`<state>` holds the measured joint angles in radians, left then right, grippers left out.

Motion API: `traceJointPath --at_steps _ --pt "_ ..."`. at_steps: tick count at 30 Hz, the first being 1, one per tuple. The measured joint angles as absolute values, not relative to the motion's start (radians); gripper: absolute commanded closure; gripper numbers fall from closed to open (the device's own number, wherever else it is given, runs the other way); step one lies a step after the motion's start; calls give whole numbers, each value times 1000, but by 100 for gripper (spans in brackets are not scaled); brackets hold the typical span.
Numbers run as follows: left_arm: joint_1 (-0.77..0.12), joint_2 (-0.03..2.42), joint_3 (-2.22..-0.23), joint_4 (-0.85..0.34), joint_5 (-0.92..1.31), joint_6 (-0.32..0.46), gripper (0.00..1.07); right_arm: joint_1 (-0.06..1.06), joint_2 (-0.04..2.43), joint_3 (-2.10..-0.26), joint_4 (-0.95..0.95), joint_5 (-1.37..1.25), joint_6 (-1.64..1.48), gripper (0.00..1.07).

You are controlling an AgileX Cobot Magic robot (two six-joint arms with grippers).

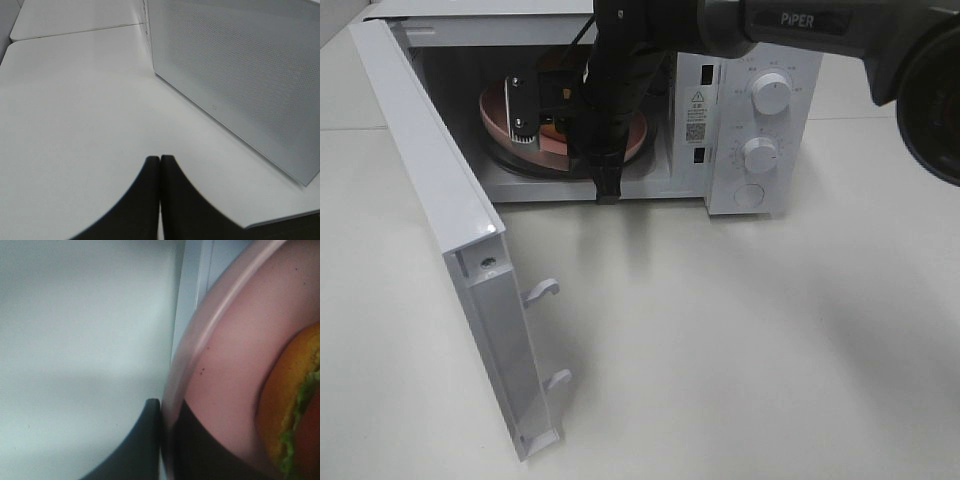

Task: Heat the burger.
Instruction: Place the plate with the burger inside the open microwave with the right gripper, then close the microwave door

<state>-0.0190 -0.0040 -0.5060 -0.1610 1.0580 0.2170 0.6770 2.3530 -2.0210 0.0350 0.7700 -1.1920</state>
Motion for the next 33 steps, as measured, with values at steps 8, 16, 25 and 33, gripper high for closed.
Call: traceJointPath --at_steps 8,16,25,33 --pt "-19 -4 -506 -161 1058 217 106 670 2395 -2056 76 784 -1141 107" --pt "-19 -4 -506 -161 1058 217 106 667 2396 -2059 75 751 -1060 98" --pt "-19 -4 -506 -161 1058 217 106 666 2396 -2062 75 756 -926 52" --pt "-19 -4 -506 -161 1058 217 106 666 2366 -2062 78 791 -723 31"
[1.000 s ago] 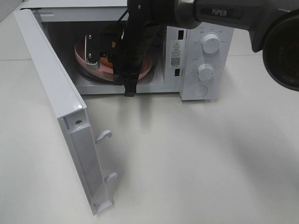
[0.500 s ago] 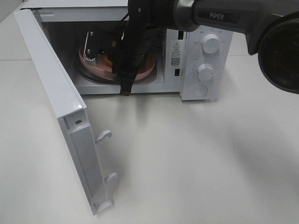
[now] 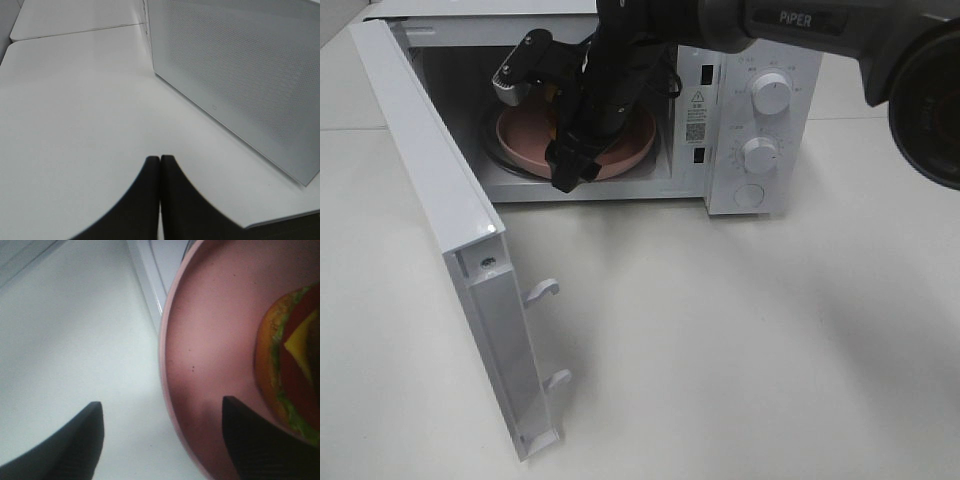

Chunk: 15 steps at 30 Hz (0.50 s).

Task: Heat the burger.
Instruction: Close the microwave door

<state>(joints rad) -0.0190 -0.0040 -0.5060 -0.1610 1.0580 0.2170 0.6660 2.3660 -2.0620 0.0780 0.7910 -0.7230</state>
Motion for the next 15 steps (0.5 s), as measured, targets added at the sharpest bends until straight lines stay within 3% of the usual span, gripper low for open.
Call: traceJointPath --at_steps 15 --pt "-19 -4 -506 -161 1058 217 106 700 2289 -2062 89 912 -381 31"
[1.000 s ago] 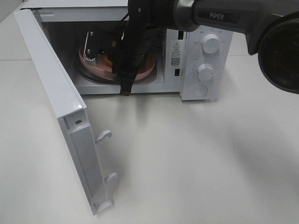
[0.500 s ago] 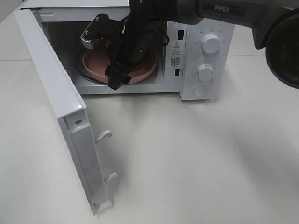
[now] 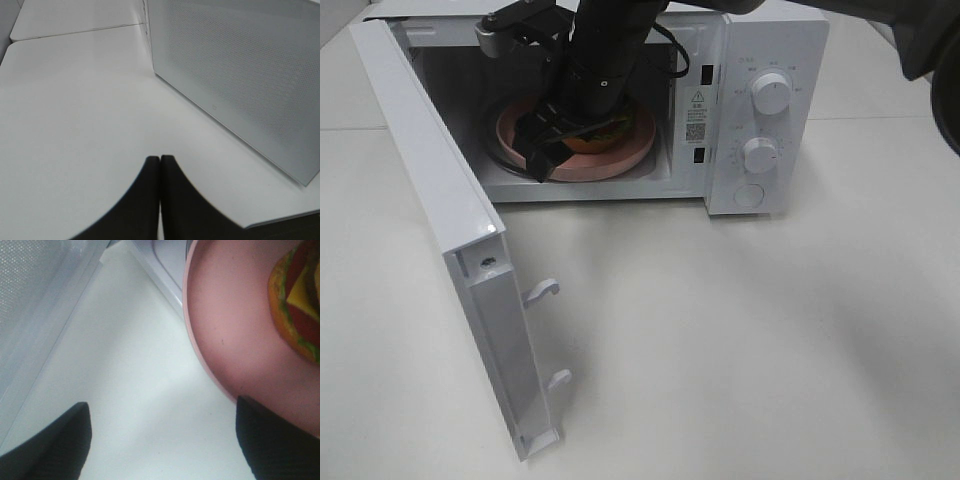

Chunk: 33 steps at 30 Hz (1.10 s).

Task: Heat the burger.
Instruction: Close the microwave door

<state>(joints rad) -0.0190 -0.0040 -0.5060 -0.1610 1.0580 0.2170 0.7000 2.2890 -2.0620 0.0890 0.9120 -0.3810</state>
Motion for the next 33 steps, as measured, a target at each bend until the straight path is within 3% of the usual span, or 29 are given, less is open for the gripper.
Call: traceJointPath --at_steps 22,33 --pt "-19 -4 -506 -161 1058 217 106 700 2223 -2062 156 1201 -149 31" --pt "-19 -4 -506 -161 1058 217 106 700 2220 -2061 155 1214 -51 31"
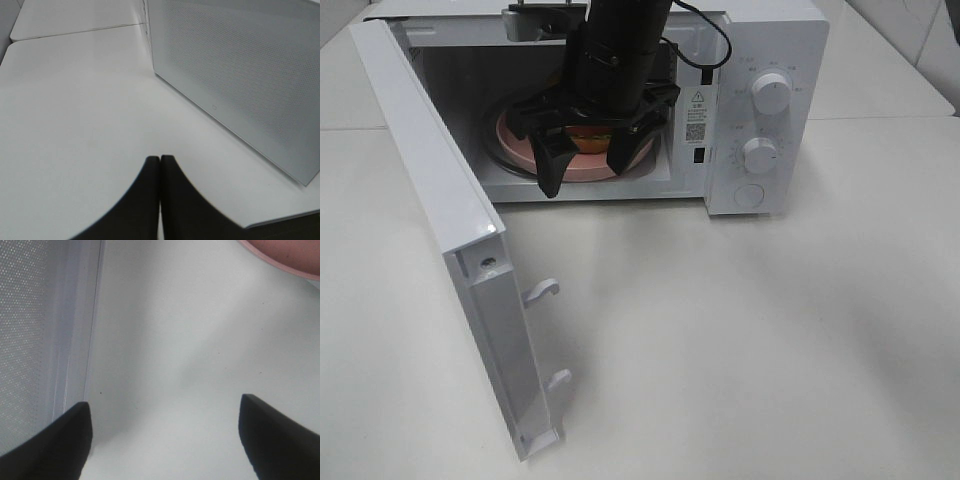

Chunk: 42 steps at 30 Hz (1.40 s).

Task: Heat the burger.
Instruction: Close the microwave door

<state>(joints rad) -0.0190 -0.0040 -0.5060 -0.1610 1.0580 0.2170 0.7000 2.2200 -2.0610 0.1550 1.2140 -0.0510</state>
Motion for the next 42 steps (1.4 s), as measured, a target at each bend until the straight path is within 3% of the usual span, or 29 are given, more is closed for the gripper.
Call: traceJointPath --at_steps 14,28,42 --pt "-19 -4 -506 -161 1058 217 106 694 2059 -1802 6 1215 22 31" --pt "-19 -4 -506 -161 1058 217 106 477 1775 -1482 -17 1215 64 31" --pt "-19 -4 -506 -161 1058 217 106 339 1437 -1219 -134 1216 129 31"
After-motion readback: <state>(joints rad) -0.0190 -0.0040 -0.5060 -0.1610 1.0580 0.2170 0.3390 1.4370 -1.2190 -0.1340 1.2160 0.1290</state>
